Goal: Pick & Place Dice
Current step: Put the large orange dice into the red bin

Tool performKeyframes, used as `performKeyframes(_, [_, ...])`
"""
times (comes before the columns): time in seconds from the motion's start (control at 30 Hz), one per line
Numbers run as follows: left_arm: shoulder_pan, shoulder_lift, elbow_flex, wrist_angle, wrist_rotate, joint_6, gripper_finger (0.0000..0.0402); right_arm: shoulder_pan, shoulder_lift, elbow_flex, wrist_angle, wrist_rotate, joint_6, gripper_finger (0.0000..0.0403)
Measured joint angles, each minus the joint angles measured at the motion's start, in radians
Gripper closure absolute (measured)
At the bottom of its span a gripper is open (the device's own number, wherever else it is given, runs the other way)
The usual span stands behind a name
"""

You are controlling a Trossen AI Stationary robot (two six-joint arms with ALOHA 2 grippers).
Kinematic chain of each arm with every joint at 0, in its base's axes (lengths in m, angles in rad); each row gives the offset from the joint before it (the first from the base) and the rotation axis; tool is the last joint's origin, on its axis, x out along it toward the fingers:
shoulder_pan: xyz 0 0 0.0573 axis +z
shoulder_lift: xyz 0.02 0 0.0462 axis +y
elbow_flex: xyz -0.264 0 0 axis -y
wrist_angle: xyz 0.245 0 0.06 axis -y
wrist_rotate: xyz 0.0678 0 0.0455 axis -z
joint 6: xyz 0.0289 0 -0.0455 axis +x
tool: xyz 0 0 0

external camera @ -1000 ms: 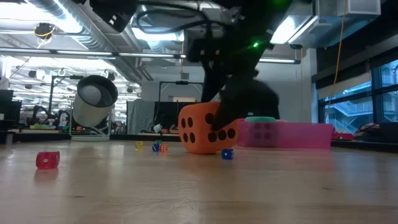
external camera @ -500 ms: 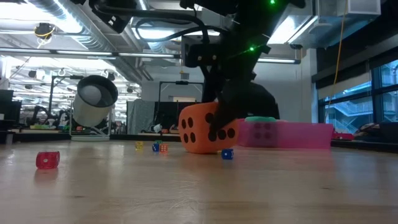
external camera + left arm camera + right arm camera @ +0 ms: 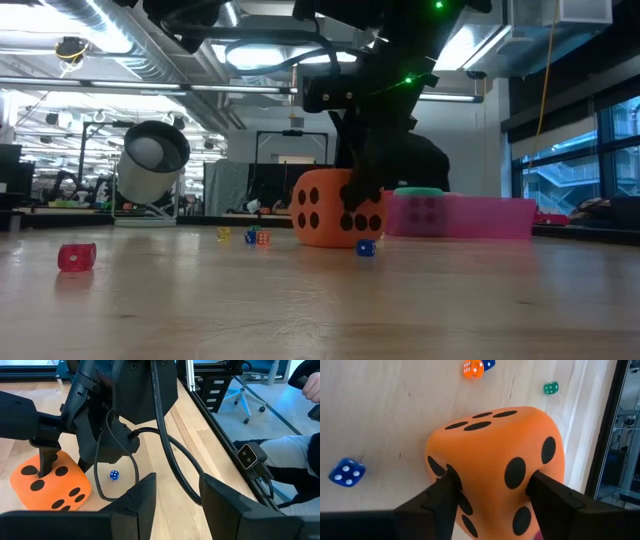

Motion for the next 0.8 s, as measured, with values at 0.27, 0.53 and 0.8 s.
performKeyframes(0.27, [0.0,0.0,0.0,0.0,0.0,0.0,0.0258,0.001,-0.003,0.0,-0.001,0.002,0.0,0.0199])
performKeyframes(0.53, [0.0,0.0,0.0,0.0,0.0,0.0,0.0258,0.005,-0.029,-0.006,0.005,0.006,-0.001,0.0204])
performKeyframes(0.8, [0.0,0.0,0.0,0.001,0.0,0.0,0.0258,0.006,-0.052,-0.008,-0.007,0.008,-0.008,0.0237])
